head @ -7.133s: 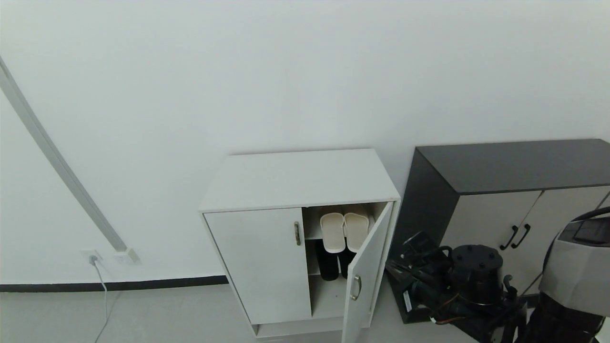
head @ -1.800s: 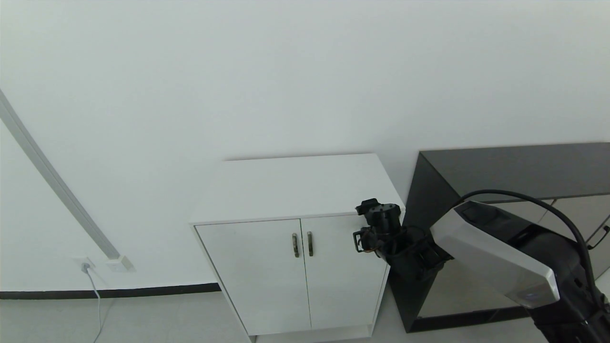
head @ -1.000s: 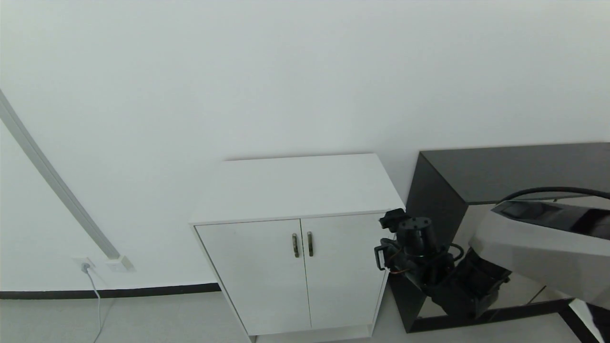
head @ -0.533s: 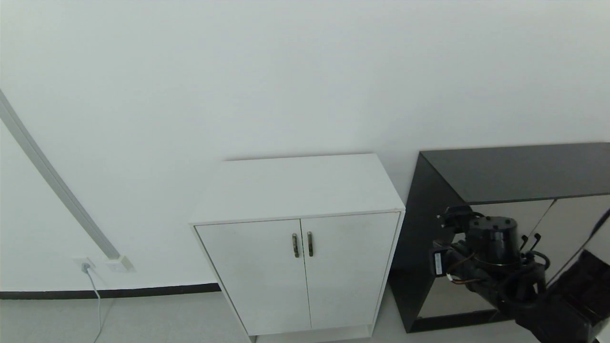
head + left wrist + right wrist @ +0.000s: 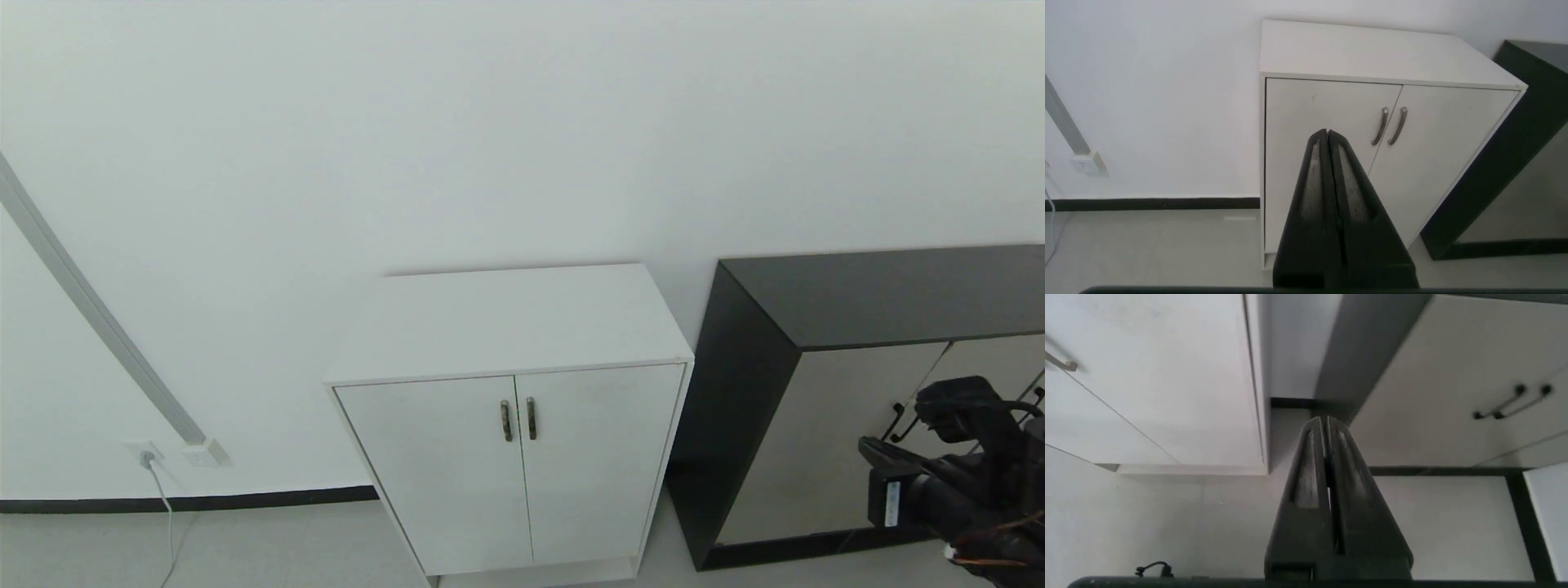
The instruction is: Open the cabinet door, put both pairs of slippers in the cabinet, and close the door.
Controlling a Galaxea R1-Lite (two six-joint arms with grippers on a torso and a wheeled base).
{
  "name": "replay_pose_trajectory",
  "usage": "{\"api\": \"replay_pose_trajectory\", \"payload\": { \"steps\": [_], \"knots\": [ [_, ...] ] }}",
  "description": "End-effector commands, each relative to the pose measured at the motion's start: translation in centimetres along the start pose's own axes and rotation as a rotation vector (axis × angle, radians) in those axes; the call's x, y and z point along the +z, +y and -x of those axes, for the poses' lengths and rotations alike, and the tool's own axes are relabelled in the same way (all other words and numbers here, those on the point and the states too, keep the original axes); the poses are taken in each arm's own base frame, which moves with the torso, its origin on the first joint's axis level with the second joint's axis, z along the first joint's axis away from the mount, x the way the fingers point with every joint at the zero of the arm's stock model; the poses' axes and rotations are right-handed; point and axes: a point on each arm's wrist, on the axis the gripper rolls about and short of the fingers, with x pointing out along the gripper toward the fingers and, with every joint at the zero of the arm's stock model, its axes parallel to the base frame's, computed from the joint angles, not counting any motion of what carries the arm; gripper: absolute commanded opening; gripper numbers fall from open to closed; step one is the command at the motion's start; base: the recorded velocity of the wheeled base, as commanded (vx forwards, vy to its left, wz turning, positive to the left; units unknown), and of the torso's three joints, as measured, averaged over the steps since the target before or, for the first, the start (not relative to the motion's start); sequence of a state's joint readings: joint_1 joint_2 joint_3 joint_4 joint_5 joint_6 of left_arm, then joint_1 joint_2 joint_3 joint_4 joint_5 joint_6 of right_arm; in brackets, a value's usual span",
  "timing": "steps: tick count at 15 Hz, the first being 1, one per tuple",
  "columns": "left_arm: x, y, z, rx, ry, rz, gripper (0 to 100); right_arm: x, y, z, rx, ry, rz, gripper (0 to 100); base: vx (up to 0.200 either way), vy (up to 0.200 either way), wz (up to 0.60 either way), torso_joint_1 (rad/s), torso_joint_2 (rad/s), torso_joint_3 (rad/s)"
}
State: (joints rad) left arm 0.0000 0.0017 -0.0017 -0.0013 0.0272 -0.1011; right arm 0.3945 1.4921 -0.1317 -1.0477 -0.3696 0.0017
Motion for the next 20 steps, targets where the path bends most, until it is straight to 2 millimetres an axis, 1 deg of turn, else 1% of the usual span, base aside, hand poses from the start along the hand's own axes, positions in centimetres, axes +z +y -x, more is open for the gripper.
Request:
{"api": "replay_pose_trajectory", "payload": {
  "steps": [1,3,5,8,10,15,17,19,20],
  "knots": [
    [0.0,0.0,0.0,-0.001,0.000,0.000,0,-0.6,-1.1,2.6,0.000,-0.036,-0.013,0,0.000,0.000,0.00,0.000,0.00,0.000],
    [0.0,0.0,0.0,-0.001,0.000,0.000,0,-1.5,-1.6,3.7,0.002,-0.022,-0.014,0,0.000,0.000,0.00,0.000,0.00,0.000],
    [0.0,0.0,0.0,-0.001,0.000,0.000,0,-1.5,-2.1,4.9,0.009,-0.023,-0.036,0,0.000,0.000,0.00,0.000,0.00,0.000],
    [0.0,0.0,0.0,-0.001,0.000,0.000,0,-2.3,-2.8,7.1,0.064,0.008,-0.020,0,0.000,0.000,0.00,0.000,0.00,0.000],
    [0.0,0.0,0.0,-0.001,0.000,0.000,0,-3.0,-3.2,8.6,0.147,0.023,-0.020,0,0.000,0.000,0.00,0.000,0.00,0.000],
    [0.0,0.0,0.0,-0.001,0.000,-0.001,0,-6.1,-3.8,11.4,0.280,0.185,0.017,0,0.000,0.000,0.00,0.000,0.00,0.000],
    [0.0,0.0,0.0,-0.001,0.000,-0.001,0,-7.4,-4.1,12.3,0.292,0.254,0.031,0,0.000,0.000,0.00,0.000,0.00,0.000],
    [0.0,0.0,0.0,-0.003,0.000,-0.001,0,-8.2,-4.4,13.2,0.315,0.264,0.040,0,0.000,0.000,0.00,0.000,0.00,0.000],
    [0.0,0.0,0.0,-0.001,0.000,-0.001,0,-8.2,-4.4,13.3,0.321,0.245,0.038,0,0.000,0.000,0.00,0.000,0.00,0.000]
  ]
}}
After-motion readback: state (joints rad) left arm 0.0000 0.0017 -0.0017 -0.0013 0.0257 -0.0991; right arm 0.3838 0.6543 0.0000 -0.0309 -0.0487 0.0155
